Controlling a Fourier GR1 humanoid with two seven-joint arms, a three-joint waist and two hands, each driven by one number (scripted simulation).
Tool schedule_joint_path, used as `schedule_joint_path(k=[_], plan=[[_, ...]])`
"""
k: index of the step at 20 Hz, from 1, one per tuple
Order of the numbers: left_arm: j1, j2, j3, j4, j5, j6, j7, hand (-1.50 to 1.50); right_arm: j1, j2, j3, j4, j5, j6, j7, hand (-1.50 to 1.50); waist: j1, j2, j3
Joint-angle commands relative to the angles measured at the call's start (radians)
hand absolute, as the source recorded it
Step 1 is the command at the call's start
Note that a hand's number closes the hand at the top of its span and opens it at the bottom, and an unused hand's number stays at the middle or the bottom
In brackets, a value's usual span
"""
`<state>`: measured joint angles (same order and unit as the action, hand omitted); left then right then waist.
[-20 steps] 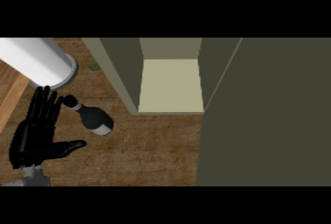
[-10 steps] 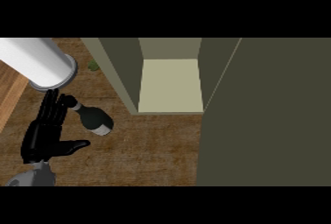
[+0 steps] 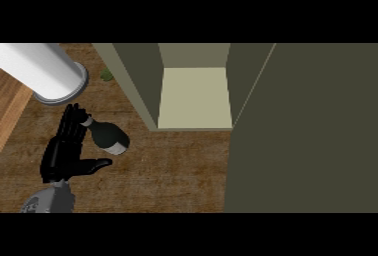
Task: Pick up the wine, place it into the cabinet and close the cabinet
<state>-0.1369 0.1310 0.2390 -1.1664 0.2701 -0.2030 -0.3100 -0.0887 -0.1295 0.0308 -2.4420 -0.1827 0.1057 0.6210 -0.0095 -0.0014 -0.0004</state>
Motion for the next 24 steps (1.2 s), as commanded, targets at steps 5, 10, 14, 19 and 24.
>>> schedule_joint_path(k=[5, 10, 14, 19, 24], plan=[[-0.072, 0.031, 0.021, 0.208, -0.023, -0.046, -0.127, -1.50, -0.016, 0.006, 0.010, -0.190, -0.080, -0.039, 0.126, -1.50, -0.004, 0.001, -0.001], [-0.099, 0.038, 0.026, 0.242, -0.017, -0.035, -0.111, -1.50, 0.006, -0.018, -0.061, -0.175, -0.125, -0.003, 0.102, -1.50, -0.002, 0.000, 0.000], [-0.119, 0.026, 0.025, 0.390, -0.051, -0.051, -0.239, -1.50, 0.037, 0.004, -0.072, -0.070, -0.111, 0.045, -0.030, -1.50, -0.004, 0.003, 0.000], [-0.167, 0.038, 0.030, 0.431, -0.035, -0.076, -0.226, -1.50, 0.066, -0.014, -0.082, -0.152, -0.158, 0.051, 0.041, -1.50, -0.006, 0.001, 0.000], [-0.244, 0.058, 0.048, 0.599, -0.052, -0.106, -0.336, -1.50, 0.017, 0.030, -0.017, -0.112, -0.065, 0.017, 0.022, -1.50, -0.009, 0.004, -0.001]])
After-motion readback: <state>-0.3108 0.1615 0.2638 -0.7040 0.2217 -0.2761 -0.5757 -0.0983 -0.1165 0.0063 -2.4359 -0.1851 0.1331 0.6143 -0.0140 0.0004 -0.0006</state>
